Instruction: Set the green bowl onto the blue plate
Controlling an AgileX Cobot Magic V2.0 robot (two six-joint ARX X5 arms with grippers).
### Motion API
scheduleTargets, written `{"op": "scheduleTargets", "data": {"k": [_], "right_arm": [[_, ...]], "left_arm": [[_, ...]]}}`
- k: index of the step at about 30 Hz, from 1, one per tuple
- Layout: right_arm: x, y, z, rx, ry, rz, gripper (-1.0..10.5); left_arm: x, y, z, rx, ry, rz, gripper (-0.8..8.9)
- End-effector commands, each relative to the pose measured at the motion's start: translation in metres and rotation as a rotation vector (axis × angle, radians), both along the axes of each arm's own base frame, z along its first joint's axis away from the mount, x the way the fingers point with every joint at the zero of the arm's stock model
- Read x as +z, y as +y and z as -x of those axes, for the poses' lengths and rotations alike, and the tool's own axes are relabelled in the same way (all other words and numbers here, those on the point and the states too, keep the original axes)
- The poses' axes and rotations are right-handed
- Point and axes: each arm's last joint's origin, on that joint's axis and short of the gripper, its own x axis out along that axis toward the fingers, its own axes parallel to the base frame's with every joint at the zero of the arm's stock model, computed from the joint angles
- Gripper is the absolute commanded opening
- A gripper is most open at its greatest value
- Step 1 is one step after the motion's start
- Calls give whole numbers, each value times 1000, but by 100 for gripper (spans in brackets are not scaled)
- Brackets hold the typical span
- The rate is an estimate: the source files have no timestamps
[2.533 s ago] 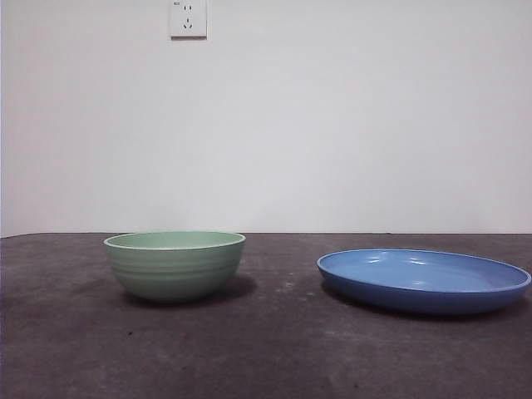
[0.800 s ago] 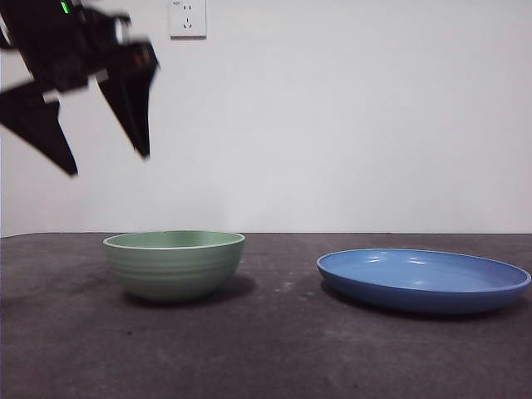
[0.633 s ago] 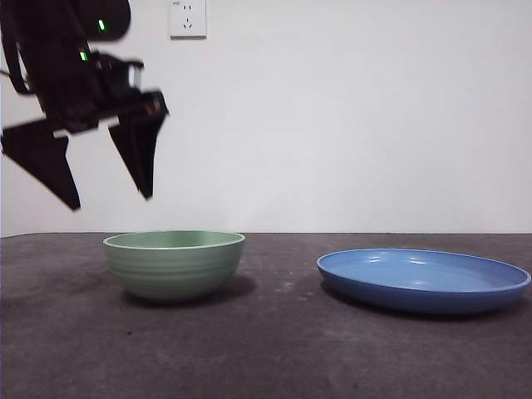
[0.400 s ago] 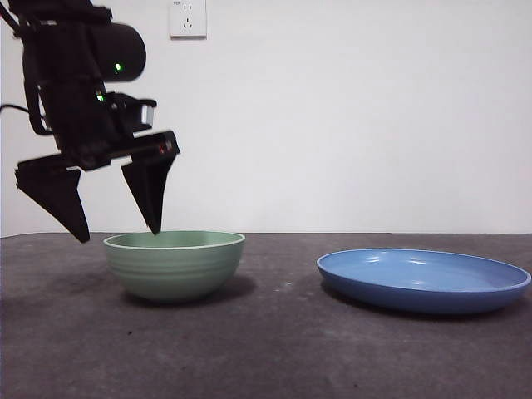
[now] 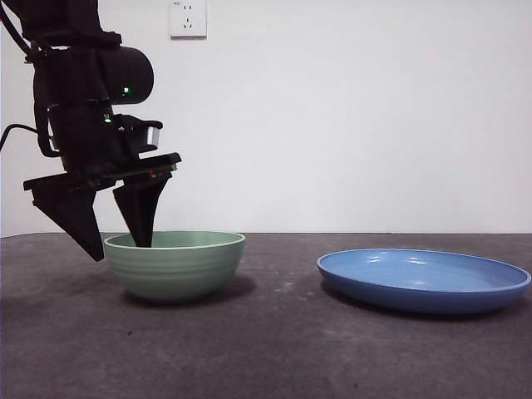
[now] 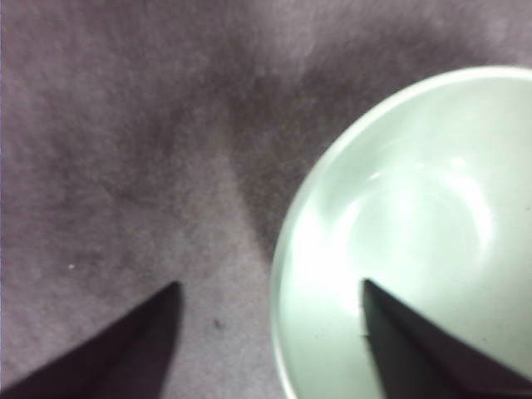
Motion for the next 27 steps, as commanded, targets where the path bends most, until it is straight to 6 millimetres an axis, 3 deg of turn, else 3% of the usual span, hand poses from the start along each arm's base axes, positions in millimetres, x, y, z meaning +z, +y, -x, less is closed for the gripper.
{"op": "scheduleTargets", "data": {"k": [1,8,18,27], "right_arm": [[6,1,-1,-3,-21,-8,444],[6,1,-1,-3,-21,-9,444],[6,1,-1,-3,-21,-8,444],[6,1,-1,-4,-21,-9,444]], "left_arm": [[-2,-4,-4,6,6,-5,258],[-2,-5,-4,22,6,2,9],[10,-7,-1,26,-31,23,10],[66,-26,15,-11,-184,107,10]]}}
